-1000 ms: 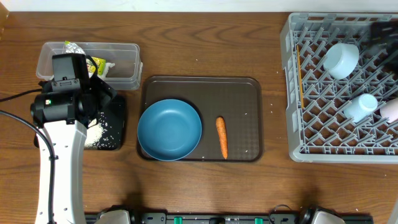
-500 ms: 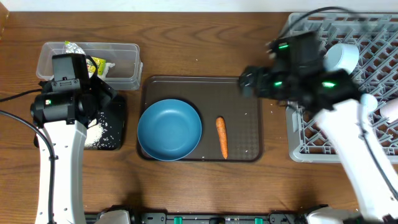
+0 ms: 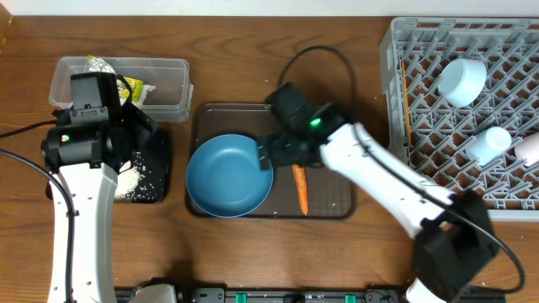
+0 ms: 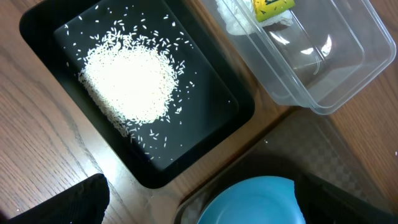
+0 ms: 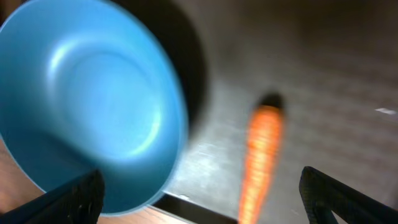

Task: Sort waste into correct bins and load items into the dishwasher rack
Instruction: 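Move the right gripper to the blue plate on the brown tray, then grasp the blue plate rim with the right gripper and lift it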

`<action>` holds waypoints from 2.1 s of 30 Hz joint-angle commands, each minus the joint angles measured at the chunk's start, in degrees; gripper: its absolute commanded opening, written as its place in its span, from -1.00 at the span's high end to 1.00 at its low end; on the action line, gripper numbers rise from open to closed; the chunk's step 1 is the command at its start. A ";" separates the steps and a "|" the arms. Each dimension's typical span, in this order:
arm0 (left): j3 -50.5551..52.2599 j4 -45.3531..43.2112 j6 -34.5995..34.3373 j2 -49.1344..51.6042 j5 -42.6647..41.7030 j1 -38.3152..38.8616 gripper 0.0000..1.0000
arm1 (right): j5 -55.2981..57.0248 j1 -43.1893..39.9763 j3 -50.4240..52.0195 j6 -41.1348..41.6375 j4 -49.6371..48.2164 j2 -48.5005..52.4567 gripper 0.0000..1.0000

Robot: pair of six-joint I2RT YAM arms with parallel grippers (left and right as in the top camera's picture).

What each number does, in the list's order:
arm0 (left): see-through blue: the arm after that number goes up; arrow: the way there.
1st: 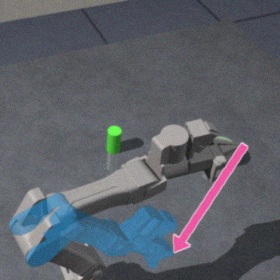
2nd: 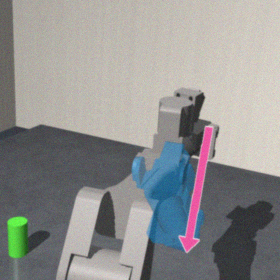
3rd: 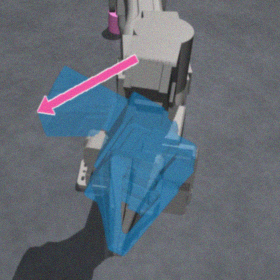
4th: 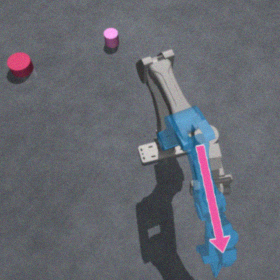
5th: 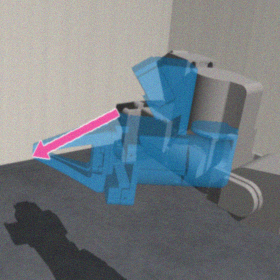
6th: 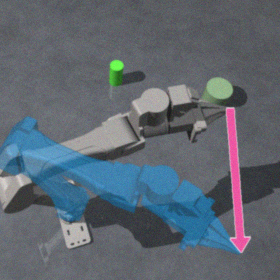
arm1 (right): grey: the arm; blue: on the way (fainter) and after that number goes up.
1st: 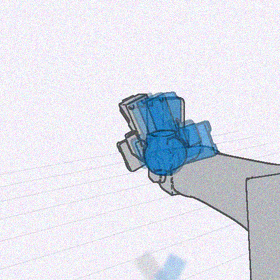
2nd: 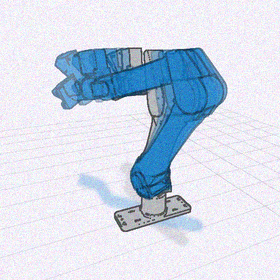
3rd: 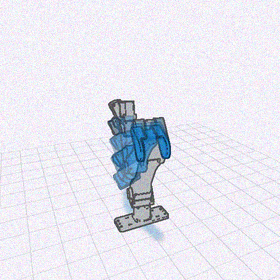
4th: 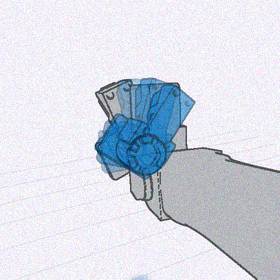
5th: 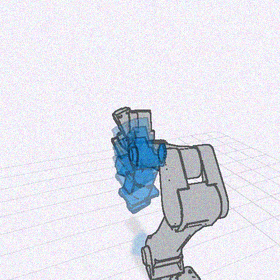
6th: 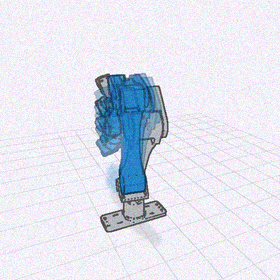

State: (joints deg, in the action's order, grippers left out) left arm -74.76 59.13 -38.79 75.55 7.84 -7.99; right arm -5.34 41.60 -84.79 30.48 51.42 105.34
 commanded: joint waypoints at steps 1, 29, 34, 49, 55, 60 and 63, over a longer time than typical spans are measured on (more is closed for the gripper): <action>-0.48 0.22 0.33 0.15 0.28 -0.02 -0.96 | 1.03 3.39 0.26 2.62 -1.62 2.16 -0.96; -0.48 0.22 0.33 0.15 0.28 -0.02 -0.95 | 0.85 5.14 0.26 9.79 -6.88 11.23 0.23; -0.48 0.20 0.33 0.15 0.28 -0.02 -0.95 | 0.85 5.14 0.26 9.79 -7.17 12.76 0.32; -0.48 0.20 0.33 0.15 0.28 -0.02 -0.95 | 0.92 -5.03 -2.03 9.01 -7.91 12.94 0.98; -0.48 0.20 0.33 0.15 0.28 -0.02 -0.96 | -2.25 -13.79 -3.34 5.62 -7.23 12.94 0.98; -0.48 0.22 0.33 0.15 0.28 -0.02 -0.96 | -2.51 -18.62 -3.34 2.99 -4.15 12.94 0.98; -0.48 0.22 0.33 0.15 0.28 -0.02 -0.95 | -0.35 -20.22 -3.34 1.99 -1.46 12.94 0.98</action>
State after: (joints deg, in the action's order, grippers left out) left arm -74.76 59.13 -38.79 75.55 7.84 -7.99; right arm -7.99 22.63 -87.37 34.28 48.69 118.04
